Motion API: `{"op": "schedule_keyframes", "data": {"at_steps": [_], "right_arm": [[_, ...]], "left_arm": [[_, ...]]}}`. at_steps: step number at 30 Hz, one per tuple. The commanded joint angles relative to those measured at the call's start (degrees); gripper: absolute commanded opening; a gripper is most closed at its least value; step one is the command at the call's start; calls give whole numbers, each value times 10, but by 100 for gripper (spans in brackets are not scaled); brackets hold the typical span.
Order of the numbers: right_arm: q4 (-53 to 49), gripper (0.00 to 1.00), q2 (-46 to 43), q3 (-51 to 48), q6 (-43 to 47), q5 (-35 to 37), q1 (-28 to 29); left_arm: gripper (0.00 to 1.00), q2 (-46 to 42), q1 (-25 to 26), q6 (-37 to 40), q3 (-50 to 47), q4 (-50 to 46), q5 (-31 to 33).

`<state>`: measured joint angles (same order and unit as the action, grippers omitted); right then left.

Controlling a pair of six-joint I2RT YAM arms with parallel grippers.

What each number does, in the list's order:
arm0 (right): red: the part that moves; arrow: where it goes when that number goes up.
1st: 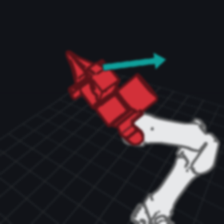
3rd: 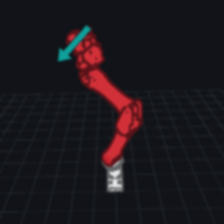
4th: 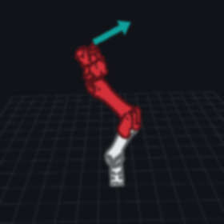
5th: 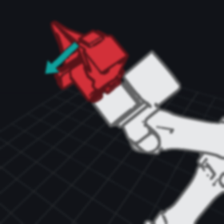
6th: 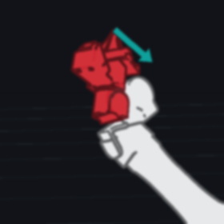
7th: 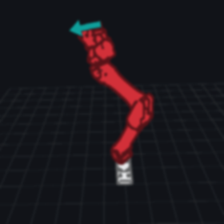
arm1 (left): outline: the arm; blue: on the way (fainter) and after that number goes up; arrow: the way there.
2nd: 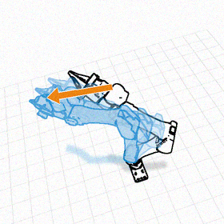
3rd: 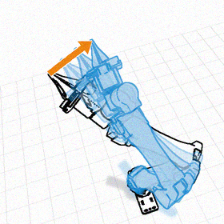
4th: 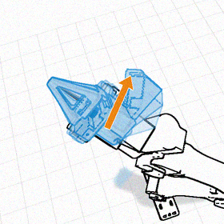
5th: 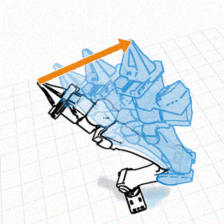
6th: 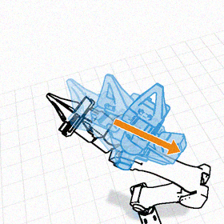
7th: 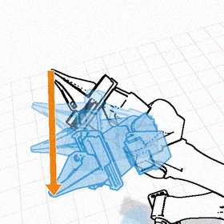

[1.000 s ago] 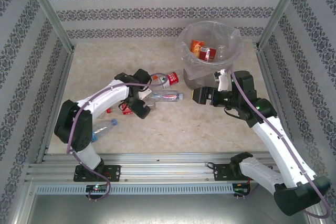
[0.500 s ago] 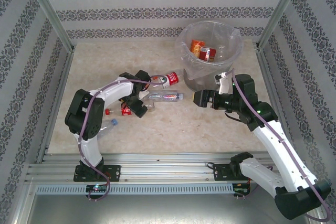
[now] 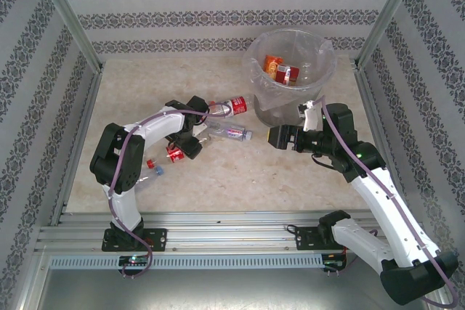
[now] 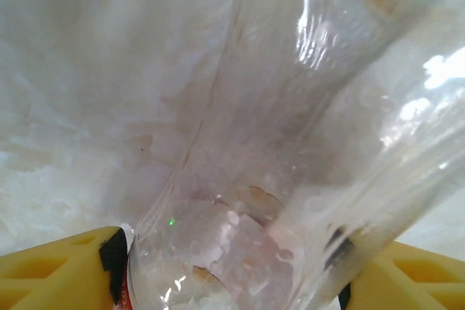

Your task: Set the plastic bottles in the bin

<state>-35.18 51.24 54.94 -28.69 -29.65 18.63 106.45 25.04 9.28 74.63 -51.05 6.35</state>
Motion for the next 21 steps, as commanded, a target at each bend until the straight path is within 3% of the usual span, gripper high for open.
{"op": "schedule_keyframes", "data": {"at_steps": [1, 10, 15, 21], "right_arm": [[-7, 91, -10, 1, -5, 5, 4], [-9, 90, -15, -5, -6, 10, 4], [-9, 90, -19, -9, -7, 13, 4], [-8, 90, -19, -12, -8, 13, 4]], "left_arm": [[69, 11, -6, 7, 13, 12, 9], [81, 31, -7, 7, 16, 15, -6], [80, 44, -7, 5, 18, 14, -15], [72, 39, -7, 1, 19, 16, -10]]}}
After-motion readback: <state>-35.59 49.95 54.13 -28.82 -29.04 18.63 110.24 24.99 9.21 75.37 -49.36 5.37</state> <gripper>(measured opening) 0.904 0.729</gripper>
